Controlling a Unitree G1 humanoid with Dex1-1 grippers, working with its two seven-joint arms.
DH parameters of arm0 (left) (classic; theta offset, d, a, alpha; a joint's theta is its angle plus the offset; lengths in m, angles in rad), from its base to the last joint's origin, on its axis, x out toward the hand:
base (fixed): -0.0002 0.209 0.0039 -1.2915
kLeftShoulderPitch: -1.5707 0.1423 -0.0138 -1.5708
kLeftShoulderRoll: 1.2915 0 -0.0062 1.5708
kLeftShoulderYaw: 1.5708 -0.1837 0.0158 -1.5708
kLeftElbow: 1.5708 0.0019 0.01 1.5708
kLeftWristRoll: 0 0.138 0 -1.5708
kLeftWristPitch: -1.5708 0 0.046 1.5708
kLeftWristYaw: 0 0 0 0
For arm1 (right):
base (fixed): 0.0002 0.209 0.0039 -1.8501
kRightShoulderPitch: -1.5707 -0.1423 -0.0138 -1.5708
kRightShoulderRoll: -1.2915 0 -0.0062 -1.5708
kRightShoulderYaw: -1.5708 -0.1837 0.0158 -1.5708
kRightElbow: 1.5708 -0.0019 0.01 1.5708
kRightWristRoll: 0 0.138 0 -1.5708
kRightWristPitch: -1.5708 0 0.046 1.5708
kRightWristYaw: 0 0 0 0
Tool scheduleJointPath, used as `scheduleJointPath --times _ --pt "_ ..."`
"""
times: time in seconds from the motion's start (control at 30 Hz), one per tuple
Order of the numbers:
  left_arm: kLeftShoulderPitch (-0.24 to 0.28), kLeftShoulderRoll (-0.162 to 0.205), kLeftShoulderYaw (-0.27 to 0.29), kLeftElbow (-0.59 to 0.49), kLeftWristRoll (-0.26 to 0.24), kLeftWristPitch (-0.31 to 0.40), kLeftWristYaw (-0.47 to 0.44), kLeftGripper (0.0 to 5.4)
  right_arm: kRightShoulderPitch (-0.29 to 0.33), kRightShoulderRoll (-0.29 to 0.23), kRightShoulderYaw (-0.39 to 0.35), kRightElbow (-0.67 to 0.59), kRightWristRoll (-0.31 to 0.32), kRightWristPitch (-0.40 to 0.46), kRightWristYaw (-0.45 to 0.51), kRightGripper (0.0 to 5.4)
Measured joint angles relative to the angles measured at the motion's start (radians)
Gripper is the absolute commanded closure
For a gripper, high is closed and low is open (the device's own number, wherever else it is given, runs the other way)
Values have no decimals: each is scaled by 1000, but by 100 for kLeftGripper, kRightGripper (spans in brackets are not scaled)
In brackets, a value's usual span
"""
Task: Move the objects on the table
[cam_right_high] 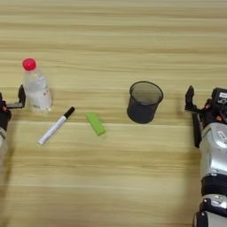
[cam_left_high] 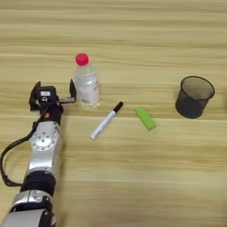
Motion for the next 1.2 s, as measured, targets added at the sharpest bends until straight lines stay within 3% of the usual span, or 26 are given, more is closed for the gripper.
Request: scheduleJointPath --times 0.17,0.33,0.47,0.57,0.73,1.0,1.2 --pt "73 11 10 -73 24 50 40 0 0 5 3 0 0 -2 -12 2" --pt "176 29 12 -200 18 96 15 0 -1 8 8 0 0 -4 -19 2" --pt "241 26 -45 -316 18 144 -55 0 -4 8 7 0 0 -4 -30 2" --pt "259 21 -95 -377 18 170 -107 0 -6 9 7 0 0 -5 -38 2" --pt "265 -6 -153 -418 16 179 -164 0 -6 13 7 0 0 -5 -40 2" --pt "230 -12 -159 -386 18 186 -165 0 -6 17 7 0 0 -5 -41 2" --pt "188 -12 -158 -300 21 180 -161 0 -6 21 7 -1 0 -6 -41 2"
